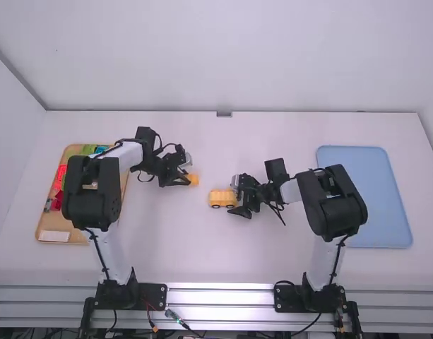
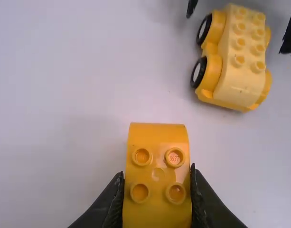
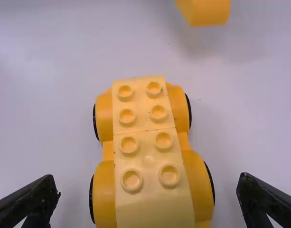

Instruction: Assemble lego blocks to make yellow taxi

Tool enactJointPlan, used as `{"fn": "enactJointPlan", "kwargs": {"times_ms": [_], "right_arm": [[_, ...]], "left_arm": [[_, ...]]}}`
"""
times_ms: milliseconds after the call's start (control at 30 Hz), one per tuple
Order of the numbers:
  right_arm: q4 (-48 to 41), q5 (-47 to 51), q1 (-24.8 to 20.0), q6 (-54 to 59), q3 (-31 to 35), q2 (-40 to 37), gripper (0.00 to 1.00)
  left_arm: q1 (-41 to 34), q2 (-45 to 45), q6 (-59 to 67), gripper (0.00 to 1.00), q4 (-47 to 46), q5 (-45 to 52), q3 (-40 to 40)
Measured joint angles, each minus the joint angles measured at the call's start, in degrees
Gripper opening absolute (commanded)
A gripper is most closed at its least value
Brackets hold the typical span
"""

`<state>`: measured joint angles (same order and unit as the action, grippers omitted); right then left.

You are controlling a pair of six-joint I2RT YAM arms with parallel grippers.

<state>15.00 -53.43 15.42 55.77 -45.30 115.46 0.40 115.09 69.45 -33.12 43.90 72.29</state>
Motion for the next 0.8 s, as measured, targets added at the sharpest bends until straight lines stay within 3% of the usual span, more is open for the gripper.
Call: {"fn": "enactJointPlan", "kwargs": {"times_ms": [233,333,433,567,800], "right_arm": [[15.21,1.31,1.14,-3.19,5.09,0.0,0.99],[25.44,1.77,1.36,-5.73,9.66,0.26,0.99],[29.62,1.81,0.57,-8.07,12.35,1.09,0.99],[27.17,1.95,-0.83,-10.03,12.22,2.43,0.99],[18.38,-1.88,-1.57,-8.13,3.43,6.62,0.99]], "left_arm": [[-4.13,-0.57,-0.83,0.02,-1.6,0.31,0.26],[-7.17,-0.57,-0.94,0.02,-6.19,-0.9,2.4],[-8.72,-0.57,-0.92,0.02,-9.42,-1.2,5.27],[-8.9,-0.57,-0.9,0.02,-10.38,-0.81,7.23],[-8.52,-0.57,-0.9,0.02,-5.95,1.31,5.51]]}}
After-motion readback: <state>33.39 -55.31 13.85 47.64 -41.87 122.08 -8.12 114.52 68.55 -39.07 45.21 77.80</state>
